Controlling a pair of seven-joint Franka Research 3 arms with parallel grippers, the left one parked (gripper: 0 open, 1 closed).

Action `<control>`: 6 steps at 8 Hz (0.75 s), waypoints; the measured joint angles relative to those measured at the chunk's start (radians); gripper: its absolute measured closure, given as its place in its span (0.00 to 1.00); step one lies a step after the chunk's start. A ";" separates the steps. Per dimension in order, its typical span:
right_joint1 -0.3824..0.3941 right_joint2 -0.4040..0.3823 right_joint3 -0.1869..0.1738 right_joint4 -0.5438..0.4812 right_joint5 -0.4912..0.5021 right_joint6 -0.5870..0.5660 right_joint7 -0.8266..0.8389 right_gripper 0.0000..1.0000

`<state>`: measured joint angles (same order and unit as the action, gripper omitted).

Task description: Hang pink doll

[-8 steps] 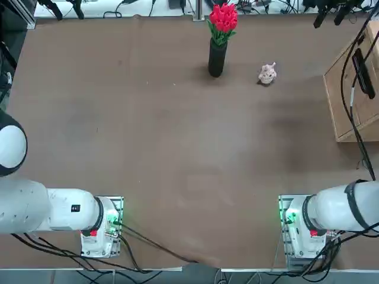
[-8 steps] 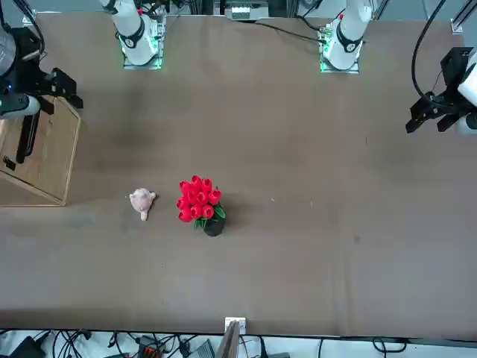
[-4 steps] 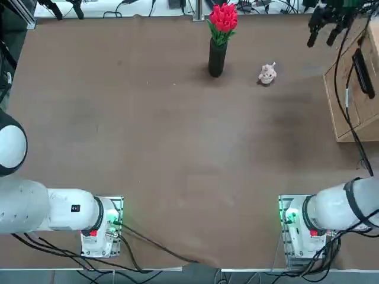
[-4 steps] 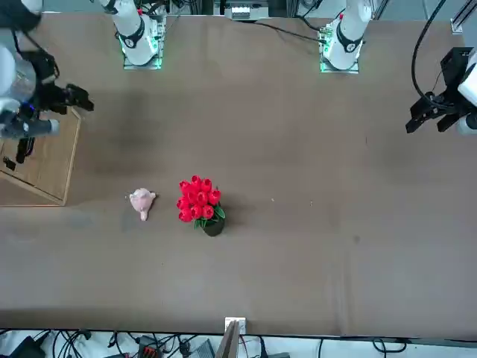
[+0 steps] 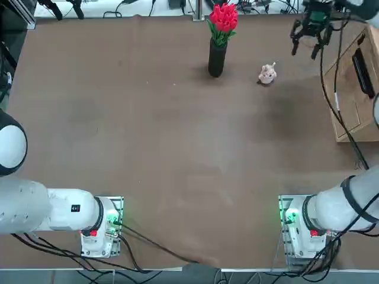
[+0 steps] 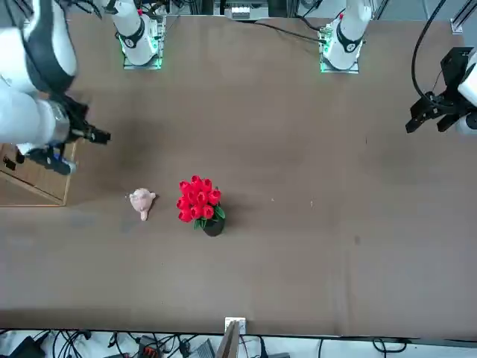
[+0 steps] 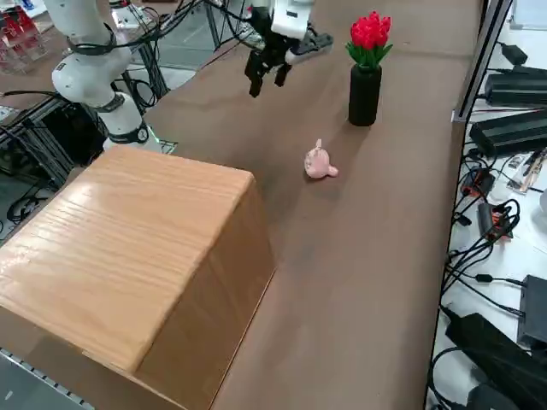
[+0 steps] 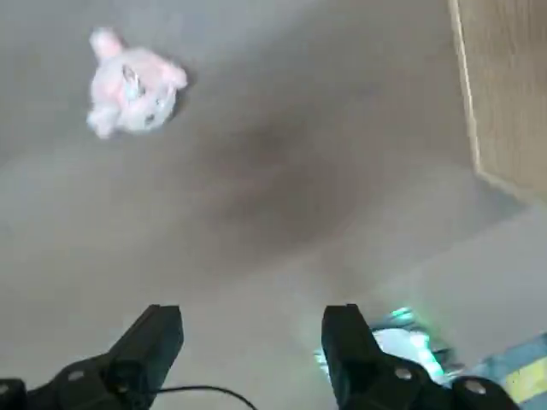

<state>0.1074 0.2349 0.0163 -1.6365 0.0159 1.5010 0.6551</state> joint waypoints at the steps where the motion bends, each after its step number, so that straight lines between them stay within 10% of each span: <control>1: 0.036 0.030 0.001 -0.003 0.000 0.065 0.167 0.00; 6: 0.172 0.149 0.003 -0.144 -0.126 0.466 0.812 0.00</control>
<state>0.2790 0.3840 0.0194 -1.7805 -0.1105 1.9672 1.4668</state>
